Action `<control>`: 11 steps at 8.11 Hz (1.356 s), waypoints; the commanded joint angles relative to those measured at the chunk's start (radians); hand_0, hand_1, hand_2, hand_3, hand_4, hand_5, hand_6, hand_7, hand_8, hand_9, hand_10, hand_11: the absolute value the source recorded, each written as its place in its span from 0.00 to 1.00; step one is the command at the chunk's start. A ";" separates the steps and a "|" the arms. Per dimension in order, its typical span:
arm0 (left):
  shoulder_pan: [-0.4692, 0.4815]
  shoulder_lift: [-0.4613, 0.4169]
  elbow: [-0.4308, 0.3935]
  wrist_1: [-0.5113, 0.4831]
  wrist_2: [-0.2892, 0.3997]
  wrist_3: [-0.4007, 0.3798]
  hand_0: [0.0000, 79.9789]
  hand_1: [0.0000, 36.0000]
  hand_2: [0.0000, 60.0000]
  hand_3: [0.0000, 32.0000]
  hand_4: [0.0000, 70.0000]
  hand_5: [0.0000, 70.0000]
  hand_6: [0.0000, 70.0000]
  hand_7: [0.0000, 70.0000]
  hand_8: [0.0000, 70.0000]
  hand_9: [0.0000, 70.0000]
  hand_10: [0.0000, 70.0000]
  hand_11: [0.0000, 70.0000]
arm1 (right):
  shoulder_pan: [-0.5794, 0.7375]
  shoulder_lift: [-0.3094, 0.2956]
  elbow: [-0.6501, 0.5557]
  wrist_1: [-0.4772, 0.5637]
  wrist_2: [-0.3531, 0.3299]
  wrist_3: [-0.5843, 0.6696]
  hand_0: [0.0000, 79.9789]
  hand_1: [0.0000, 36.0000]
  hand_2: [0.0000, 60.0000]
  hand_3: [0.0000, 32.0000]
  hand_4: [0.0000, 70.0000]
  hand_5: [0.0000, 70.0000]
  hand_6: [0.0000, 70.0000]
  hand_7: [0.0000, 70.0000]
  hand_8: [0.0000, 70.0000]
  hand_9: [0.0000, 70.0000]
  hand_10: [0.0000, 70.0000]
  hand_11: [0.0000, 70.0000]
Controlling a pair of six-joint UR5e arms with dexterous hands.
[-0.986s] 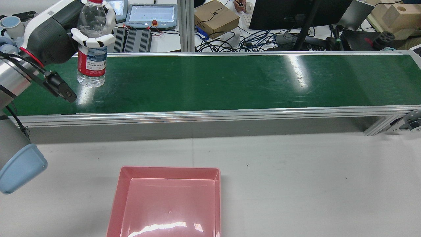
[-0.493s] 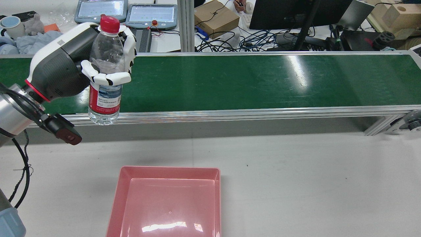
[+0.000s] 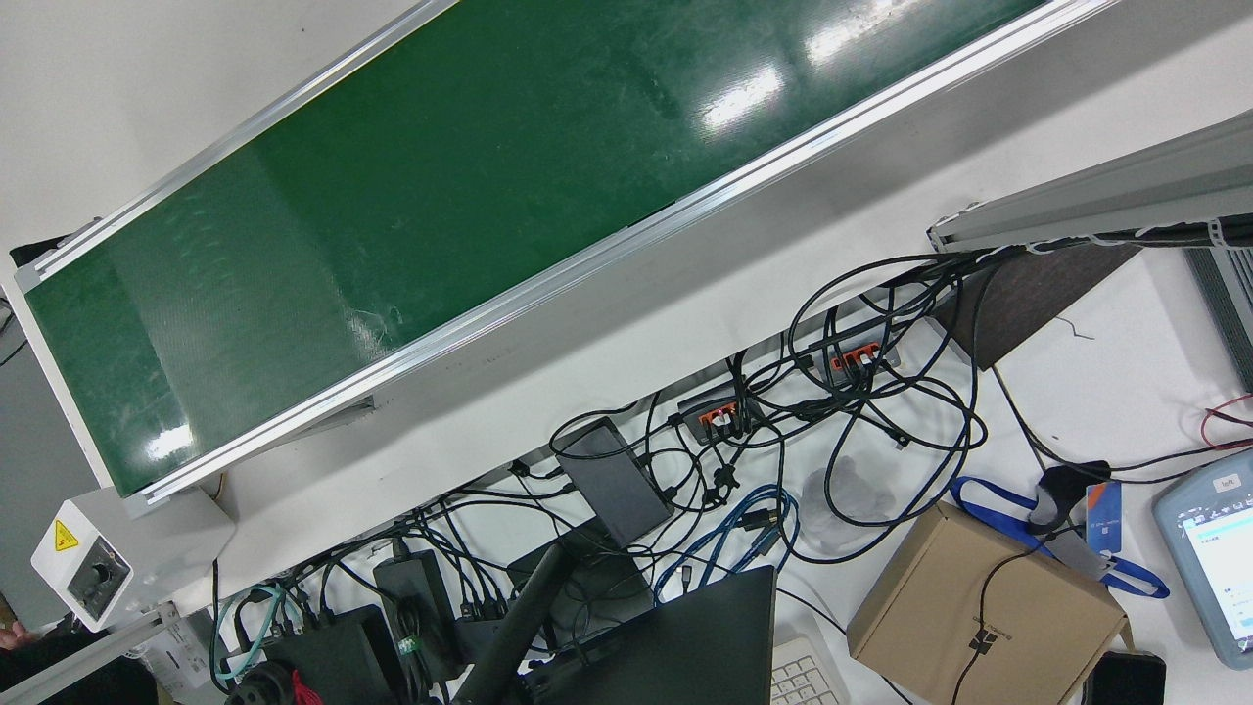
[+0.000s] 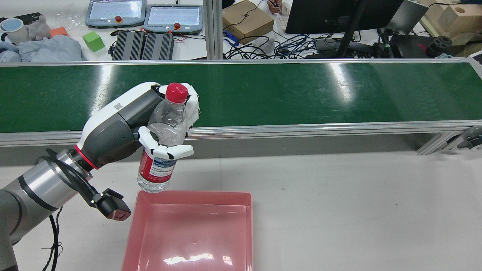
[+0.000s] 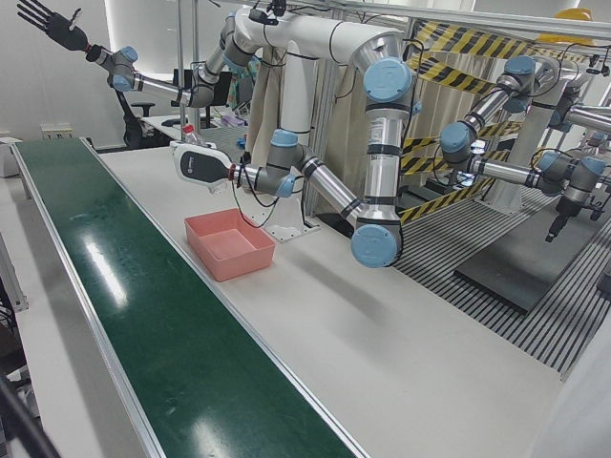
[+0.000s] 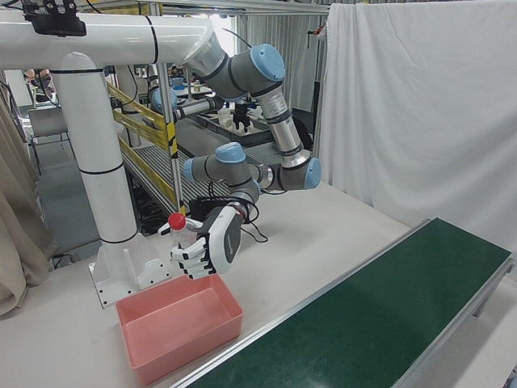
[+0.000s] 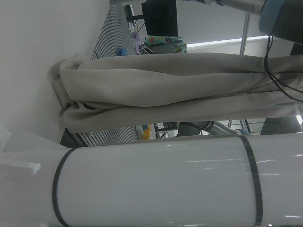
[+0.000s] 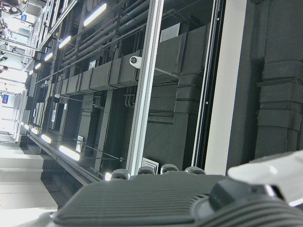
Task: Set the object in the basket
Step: 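Carry the held bottle with the left hand over the pink tray, then open the left hand to drop the bottle into the pink tray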
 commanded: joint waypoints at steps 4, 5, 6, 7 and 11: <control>0.090 0.115 0.009 -0.177 -0.082 0.064 0.67 0.23 0.00 0.00 0.40 0.57 0.30 0.39 0.47 0.64 0.56 0.80 | 0.000 0.000 0.000 0.000 0.000 0.000 0.00 0.00 0.00 0.00 0.00 0.00 0.00 0.00 0.00 0.00 0.00 0.00; 0.091 0.138 0.011 -0.202 -0.082 0.064 0.63 0.10 0.00 0.00 0.29 0.47 0.19 0.24 0.30 0.43 0.43 0.63 | 0.000 0.000 0.000 -0.001 0.000 0.000 0.00 0.00 0.00 0.00 0.00 0.00 0.00 0.00 0.00 0.00 0.00 0.00; 0.091 0.145 0.027 -0.219 -0.082 0.065 0.62 0.04 0.00 0.00 0.26 0.46 0.16 0.19 0.27 0.35 0.40 0.58 | 0.000 0.000 0.000 0.000 0.000 0.000 0.00 0.00 0.00 0.00 0.00 0.00 0.00 0.00 0.00 0.00 0.00 0.00; 0.091 0.145 0.041 -0.223 -0.082 0.064 0.61 0.00 0.00 0.00 0.24 0.44 0.12 0.12 0.20 0.25 0.32 0.47 | 0.000 0.000 0.000 0.000 0.000 0.000 0.00 0.00 0.00 0.00 0.00 0.00 0.00 0.00 0.00 0.00 0.00 0.00; 0.090 0.142 0.040 -0.222 -0.082 0.062 0.58 0.00 0.00 0.00 0.25 0.43 0.08 0.05 0.14 0.18 0.24 0.35 | 0.000 0.000 0.000 0.000 0.000 0.000 0.00 0.00 0.00 0.00 0.00 0.00 0.00 0.00 0.00 0.00 0.00 0.00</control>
